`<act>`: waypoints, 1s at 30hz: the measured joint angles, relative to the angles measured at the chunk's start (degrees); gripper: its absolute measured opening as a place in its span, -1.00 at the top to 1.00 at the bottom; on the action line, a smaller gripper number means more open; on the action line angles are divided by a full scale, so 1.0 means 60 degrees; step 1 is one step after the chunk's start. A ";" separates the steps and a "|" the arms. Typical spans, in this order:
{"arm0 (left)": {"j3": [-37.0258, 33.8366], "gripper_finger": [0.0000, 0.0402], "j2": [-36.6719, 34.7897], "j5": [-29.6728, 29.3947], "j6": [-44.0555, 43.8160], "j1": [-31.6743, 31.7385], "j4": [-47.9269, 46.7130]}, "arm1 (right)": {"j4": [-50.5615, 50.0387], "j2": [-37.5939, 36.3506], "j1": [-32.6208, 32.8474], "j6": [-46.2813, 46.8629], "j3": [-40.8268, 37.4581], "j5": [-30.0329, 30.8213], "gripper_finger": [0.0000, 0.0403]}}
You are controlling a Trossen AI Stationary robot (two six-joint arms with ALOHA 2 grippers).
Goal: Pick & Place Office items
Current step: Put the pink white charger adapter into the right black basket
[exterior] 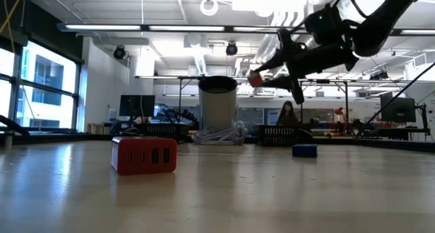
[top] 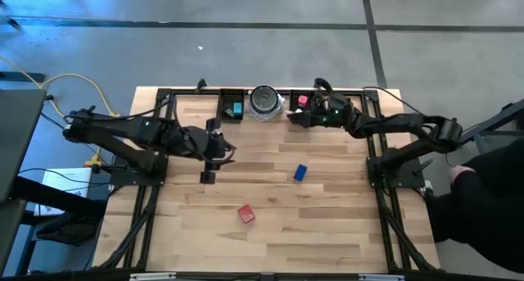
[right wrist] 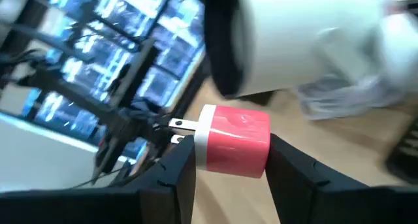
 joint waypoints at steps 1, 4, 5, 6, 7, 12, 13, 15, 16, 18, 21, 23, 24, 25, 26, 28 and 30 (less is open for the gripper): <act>0.0000 0.19 0.0000 0.0031 -0.0024 -0.0084 0.0003 | -0.0131 0.0000 -0.0187 -0.0002 -0.0032 -0.0040 0.30; 0.0000 0.19 0.0000 0.0047 -0.0062 -0.0294 -0.0004 | -0.0439 0.0004 -0.0713 0.0011 -0.0110 -0.0325 0.30; 0.0000 0.19 0.0000 0.0049 -0.0062 -0.0356 0.0001 | -0.0477 0.0004 -0.0851 0.0052 -0.0132 -0.0423 0.30; 0.0000 0.19 0.0000 0.0047 -0.0062 -0.0408 0.0007 | -0.0549 0.0004 -0.0966 0.0052 -0.0140 -0.0476 0.30; 0.0000 0.19 0.0000 0.0047 -0.0062 -0.0446 0.0003 | -0.0702 0.0004 -0.1055 0.0037 -0.0140 -0.0488 0.30; 0.0000 0.19 0.0000 0.0039 -0.0124 -0.0540 0.0003 | -0.1446 0.0004 -0.1503 -0.0171 -0.0151 -0.0499 0.31; 0.0000 0.19 0.0000 0.0039 -0.0132 -0.0540 0.0002 | -0.1614 0.0004 -0.1596 -0.0259 -0.0151 -0.0481 0.31; 0.0000 0.19 0.0000 0.0065 -0.0132 -0.0540 0.0003 | -0.1858 0.0007 -0.1775 -0.0398 -0.0151 -0.0442 0.31; 0.0000 0.19 0.0000 0.0157 -0.0139 -0.0540 0.0003 | -0.1868 0.0007 -0.1855 -0.0445 -0.0151 -0.0445 0.31; 0.0000 0.19 0.0000 0.0359 -0.0217 -0.0537 0.0003 | -0.1880 0.0007 -0.2022 -0.0513 -0.0151 -0.0449 0.31; 0.0000 0.19 0.0000 0.0426 -0.0244 -0.0540 0.0003 | -0.2047 0.0063 -0.2318 -0.0589 -0.0151 -0.0409 0.31; 0.0000 0.19 0.0004 0.0429 -0.0284 -0.0540 0.0003 | -0.2135 0.0239 -0.2478 -0.0627 -0.0143 -0.0415 0.31; 0.0000 0.19 0.0003 0.0429 -0.0305 -0.0540 0.0000 | -0.2203 0.0346 -0.2543 -0.0646 -0.0143 -0.0452 0.31; 0.0000 0.19 0.0002 0.0429 -0.0311 -0.0537 0.0003 | -0.2243 0.0466 -0.2602 -0.0688 -0.0143 -0.0488 0.31; 0.0000 0.19 0.0003 0.0432 -0.0310 -0.0540 0.0003 | -0.2211 0.0580 -0.2639 -0.0724 -0.0143 -0.0497 0.31; 0.0000 0.19 0.0004 0.0433 -0.0314 -0.0538 0.0001 | -0.1979 0.0805 -0.2644 -0.0794 -0.0143 -0.0485 0.31; 0.0000 0.19 0.0004 0.0433 -0.0314 -0.0537 0.0000 | -0.1823 0.1011 -0.2644 -0.0880 -0.0143 -0.0460 0.31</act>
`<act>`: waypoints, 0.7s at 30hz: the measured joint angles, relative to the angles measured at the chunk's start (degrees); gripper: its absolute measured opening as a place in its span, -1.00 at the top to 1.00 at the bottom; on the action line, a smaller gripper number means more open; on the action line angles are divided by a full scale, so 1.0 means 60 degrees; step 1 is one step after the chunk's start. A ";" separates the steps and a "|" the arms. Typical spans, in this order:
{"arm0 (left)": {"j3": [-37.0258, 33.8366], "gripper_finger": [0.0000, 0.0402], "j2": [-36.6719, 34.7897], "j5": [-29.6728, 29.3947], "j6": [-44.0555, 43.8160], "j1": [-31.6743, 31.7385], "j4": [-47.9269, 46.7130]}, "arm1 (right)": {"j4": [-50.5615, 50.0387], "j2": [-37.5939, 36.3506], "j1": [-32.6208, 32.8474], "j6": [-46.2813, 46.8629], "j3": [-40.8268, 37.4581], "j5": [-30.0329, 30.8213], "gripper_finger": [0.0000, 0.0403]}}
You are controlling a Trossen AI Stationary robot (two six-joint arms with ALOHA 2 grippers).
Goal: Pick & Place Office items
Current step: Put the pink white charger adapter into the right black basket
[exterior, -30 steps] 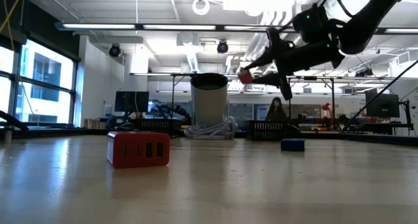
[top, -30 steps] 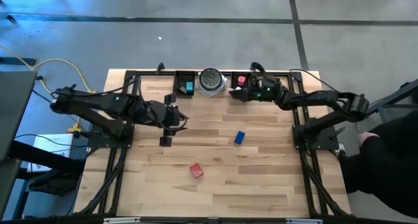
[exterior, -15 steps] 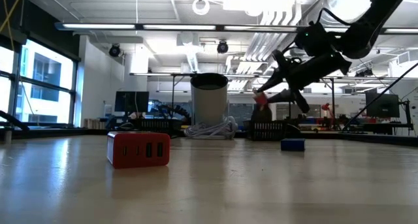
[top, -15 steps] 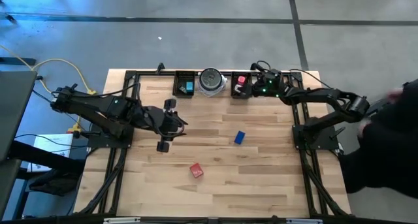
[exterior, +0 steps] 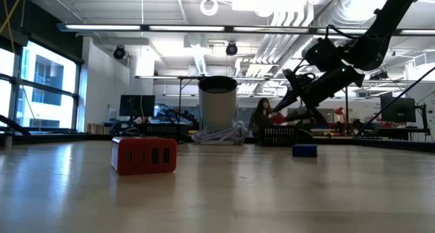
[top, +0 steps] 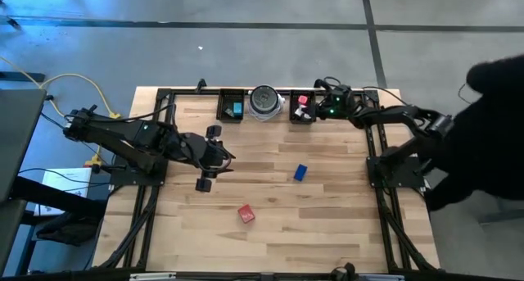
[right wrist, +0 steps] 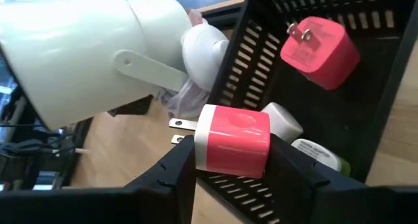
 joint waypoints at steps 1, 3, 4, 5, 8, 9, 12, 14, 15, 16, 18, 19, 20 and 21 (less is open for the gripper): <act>0.0000 0.19 0.0000 0.0000 -0.0002 0.0000 0.0000 | 0.0068 0.0084 -0.0003 -0.0063 0.0000 0.0046 0.31; 0.0000 0.19 0.0000 0.0004 -0.0033 0.0000 -0.0007 | 0.0187 0.0192 -0.0064 -0.0118 0.0000 0.0066 0.31; 0.0000 0.19 0.0000 0.0007 -0.0033 0.0000 -0.0012 | 0.0223 0.0228 -0.0089 -0.0155 0.0000 0.0075 0.31; 0.0000 0.19 0.0000 0.0004 -0.0033 0.0000 -0.0022 | 0.0221 0.0265 -0.0114 -0.0177 0.0000 0.0146 0.31; -0.0004 0.19 0.0000 0.0011 -0.0033 0.0000 -0.0029 | 0.0199 0.0290 -0.0149 -0.0336 0.0000 0.0393 0.31; -0.0004 0.19 0.0000 0.0011 -0.0032 0.0000 -0.0029 | 0.0252 0.0290 -0.0149 -0.0359 0.0000 0.0466 0.31; -0.0004 0.19 0.0000 0.0023 -0.0034 0.0000 -0.0029 | 0.0282 0.0290 -0.0207 -0.0404 0.0000 0.0517 0.31; -0.0004 0.19 0.0000 0.0029 -0.0052 0.0000 -0.0029 | 0.0275 0.0290 -0.0285 -0.0405 0.0000 0.0557 0.31; -0.0004 0.19 0.0000 0.0026 -0.0073 0.0000 -0.0029 | 0.0282 0.0290 -0.0312 -0.0408 0.0000 0.0579 0.31; -0.0014 0.19 0.0000 0.0026 -0.0100 0.0000 -0.0029 | 0.0278 0.0290 -0.0334 -0.0407 0.0000 0.0580 0.31; -0.0018 0.19 0.0000 0.0025 -0.0148 0.0000 -0.0060 | 0.0268 0.0290 -0.0339 -0.0405 0.0000 0.0573 0.31; -0.0022 0.19 0.0000 0.0027 -0.0153 0.0000 -0.0073 | 0.0246 0.0290 -0.0339 -0.0407 0.0000 0.0573 0.31; -0.0036 0.19 0.0000 0.0025 -0.0153 0.0000 -0.0067 | 0.0241 0.0290 -0.0332 -0.0407 0.0000 0.0569 0.30; -0.0066 0.19 0.0000 0.0025 -0.0153 0.0000 -0.0060 | 0.0238 0.0290 -0.0328 -0.0407 0.0000 0.0569 0.29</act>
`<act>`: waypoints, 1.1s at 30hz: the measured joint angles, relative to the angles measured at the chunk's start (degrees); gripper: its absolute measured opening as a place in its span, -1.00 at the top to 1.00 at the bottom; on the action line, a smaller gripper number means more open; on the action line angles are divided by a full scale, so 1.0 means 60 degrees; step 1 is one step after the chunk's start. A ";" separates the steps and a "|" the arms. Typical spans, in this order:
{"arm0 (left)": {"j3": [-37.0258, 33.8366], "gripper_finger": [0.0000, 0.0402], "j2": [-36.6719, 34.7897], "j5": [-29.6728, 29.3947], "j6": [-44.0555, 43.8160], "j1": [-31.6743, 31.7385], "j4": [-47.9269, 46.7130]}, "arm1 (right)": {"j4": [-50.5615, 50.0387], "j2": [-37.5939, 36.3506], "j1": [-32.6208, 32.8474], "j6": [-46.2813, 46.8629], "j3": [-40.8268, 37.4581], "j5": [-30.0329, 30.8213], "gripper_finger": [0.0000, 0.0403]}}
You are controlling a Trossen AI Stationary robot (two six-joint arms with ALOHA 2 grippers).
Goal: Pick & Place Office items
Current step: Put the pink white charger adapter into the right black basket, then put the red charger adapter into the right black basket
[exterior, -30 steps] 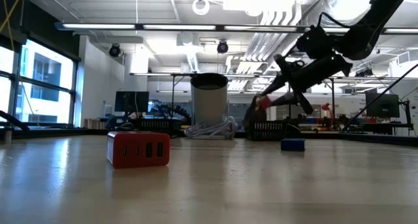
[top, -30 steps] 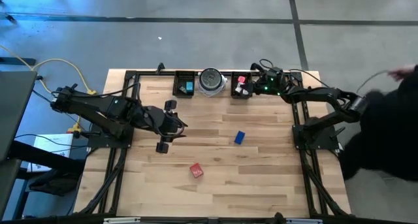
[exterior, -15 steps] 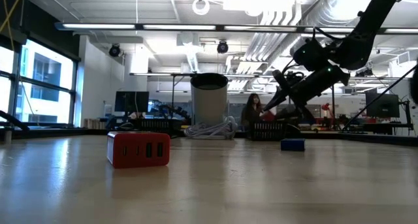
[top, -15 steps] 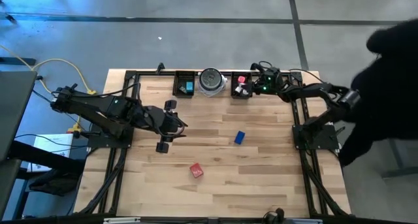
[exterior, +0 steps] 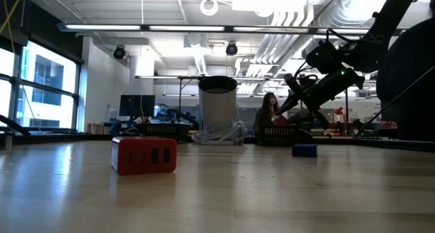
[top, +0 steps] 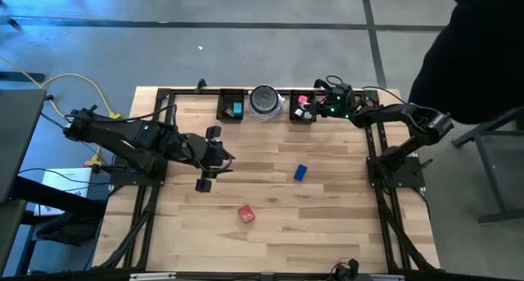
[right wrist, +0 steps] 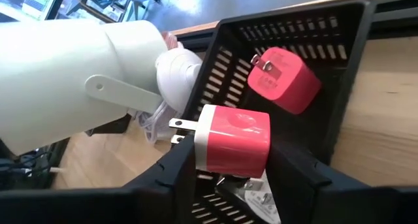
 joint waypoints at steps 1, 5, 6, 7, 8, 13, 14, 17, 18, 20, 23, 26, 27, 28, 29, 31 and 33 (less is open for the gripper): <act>-0.0030 0.19 0.0000 0.0000 -0.0007 0.0000 -0.0011 | -0.0001 0.0000 -0.0001 0.0001 0.0000 0.0007 0.27; -0.0194 0.19 0.0004 0.0000 -0.0025 0.0000 -0.0003 | -0.0154 0.0000 -0.0004 -0.0034 0.0000 0.0228 0.24; -0.0225 0.19 0.0004 -0.0004 -0.0025 0.0003 -0.0008 | -0.0158 0.0000 -0.0004 -0.0078 0.0000 0.0237 0.24; -0.0258 0.19 0.0004 -0.0004 -0.0025 0.0009 -0.0002 | -0.0152 -0.0002 -0.0004 -0.0139 0.0000 0.0235 0.24; -0.0273 0.19 0.0004 -0.0007 -0.0025 0.0011 -0.0013 | -0.0144 -0.0004 -0.0004 -0.0165 0.0000 0.0237 0.25; -0.0277 0.19 0.0004 -0.0012 0.0034 0.0011 0.0169 | -0.0096 -0.0004 -0.0004 -0.0245 0.0000 0.0284 0.20; -0.0277 0.19 0.0004 -0.0011 0.0072 0.0011 0.0176 | -0.0091 -0.0004 -0.0004 -0.0248 0.0000 0.0293 0.18; -0.0277 0.19 0.0004 -0.0015 0.0112 0.0010 0.0176 | -0.0096 -0.0004 -0.0004 -0.0255 0.0000 0.0322 0.13; -0.0277 0.19 0.0004 -0.0015 0.0107 0.0011 0.0176 | -0.0095 -0.0004 -0.0004 -0.0257 0.0000 0.0323 0.11; -0.0277 0.19 0.0004 -0.0018 0.0106 0.0011 0.0176 | -0.0098 -0.0004 -0.0004 -0.0264 0.0000 0.0321 0.10; -0.0277 0.19 0.0004 -0.0018 0.0095 0.0011 0.0176 | -0.0095 -0.0004 -0.0007 -0.0388 0.0000 0.0317 0.10; -0.0277 0.19 0.0004 -0.0018 0.0091 0.0011 0.0176 | -0.0095 -0.0004 -0.0007 -0.0438 0.0000 0.0317 0.10; -0.0277 0.19 0.0004 -0.0018 0.0091 0.0011 0.0175 | -0.0081 -0.0004 -0.0011 -0.0480 0.0000 0.0303 0.10; -0.0277 0.19 0.0004 -0.0018 0.0089 0.0011 0.0176 | -0.0029 -0.0004 -0.0037 -0.0534 0.0000 0.0201 0.10; -0.0277 0.19 0.0004 -0.0018 0.0091 0.0011 0.0172 | 0.0080 -0.0004 -0.0066 -0.0594 0.0000 0.0050 0.10; -0.0277 0.19 0.0004 -0.0019 0.0091 0.0011 0.0172 | 0.0441 -0.0004 -0.0136 -0.0737 0.0000 -0.0471 0.09; -0.0277 0.19 0.0004 -0.0052 0.0129 0.0011 0.0146 | 0.0986 -0.0016 -0.0205 -0.0829 0.0000 -0.1082 0.08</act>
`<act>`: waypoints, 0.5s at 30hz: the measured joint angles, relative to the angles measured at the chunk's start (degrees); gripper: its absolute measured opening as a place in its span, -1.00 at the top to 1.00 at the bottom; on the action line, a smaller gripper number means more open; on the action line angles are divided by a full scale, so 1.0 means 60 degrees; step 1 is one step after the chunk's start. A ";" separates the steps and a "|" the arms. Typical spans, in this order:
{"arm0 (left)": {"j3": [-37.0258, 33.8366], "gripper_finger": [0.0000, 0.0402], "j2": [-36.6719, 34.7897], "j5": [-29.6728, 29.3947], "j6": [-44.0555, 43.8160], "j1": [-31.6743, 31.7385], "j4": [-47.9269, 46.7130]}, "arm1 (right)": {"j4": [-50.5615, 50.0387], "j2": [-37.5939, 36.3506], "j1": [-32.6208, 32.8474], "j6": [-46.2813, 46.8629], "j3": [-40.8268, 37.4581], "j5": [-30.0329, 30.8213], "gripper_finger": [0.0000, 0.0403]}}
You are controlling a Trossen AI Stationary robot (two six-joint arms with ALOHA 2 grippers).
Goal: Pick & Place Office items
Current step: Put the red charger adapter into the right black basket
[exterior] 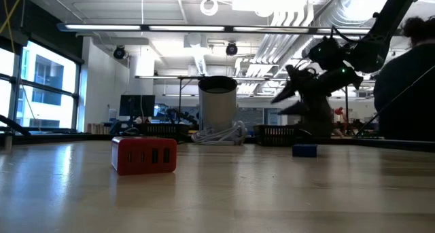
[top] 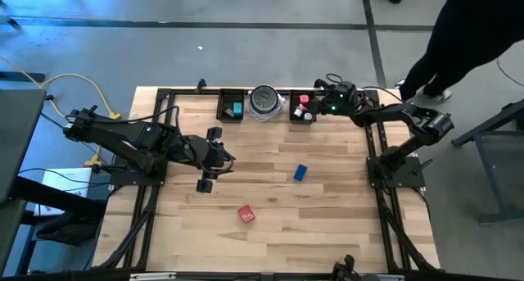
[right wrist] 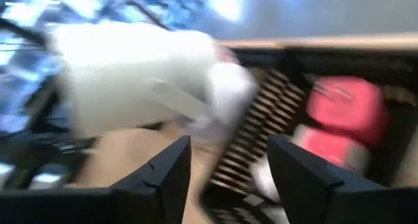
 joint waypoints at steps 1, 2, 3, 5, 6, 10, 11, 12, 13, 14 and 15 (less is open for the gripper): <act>0.0000 0.19 0.0000 -0.0029 0.0039 0.0000 -0.0036 | 0.0323 -0.0044 -0.0033 -0.0005 0.0000 -0.0293 0.07; 0.0000 0.19 0.0000 -0.0114 0.0068 0.0000 -0.0069 | 0.0649 -0.0120 -0.0047 0.0011 0.0000 -0.0537 0.06; 0.0000 0.19 0.0000 -0.0249 0.0064 -0.0001 -0.0115 | 0.1004 -0.0232 -0.0045 0.0047 0.0000 -0.0732 0.05; 0.0000 0.19 -0.0004 -0.0421 0.0060 -0.0001 -0.0225 | 0.1595 -0.0469 -0.0013 0.0141 0.0000 -0.1063 0.04; 0.0000 0.19 -0.0007 -0.0540 0.0062 0.0013 -0.0310 | 0.1793 -0.0617 0.0019 0.0164 0.0000 -0.1257 0.04; 0.0000 0.19 -0.0176 -0.0947 -0.0122 0.0186 -0.0799 | 0.2211 -0.1624 0.0281 -0.0089 0.0000 -0.2368 0.06; 0.0000 0.19 -0.0264 -0.1000 -0.0192 0.0268 -0.0971 | 0.2209 -0.1982 0.0385 -0.0188 0.0000 -0.2649 0.07; 0.0000 0.19 -0.0400 -0.1008 -0.0263 0.0371 -0.1076 | 0.2185 -0.2391 0.0500 -0.0317 0.0000 -0.2824 0.08; 0.0000 0.19 -0.0569 -0.1014 -0.0310 0.0470 -0.1106 | 0.2137 -0.2862 0.0630 -0.0406 0.0000 -0.2987 0.09; 0.0000 0.19 -0.0745 -0.1008 -0.0371 0.0552 -0.1131 | 0.2130 -0.3345 0.0769 -0.0438 0.0000 -0.3113 0.09; -0.0003 0.19 -0.0970 -0.0974 -0.0434 0.0618 -0.1125 | 0.2143 -0.3839 0.0898 -0.0476 0.0000 -0.3205 0.10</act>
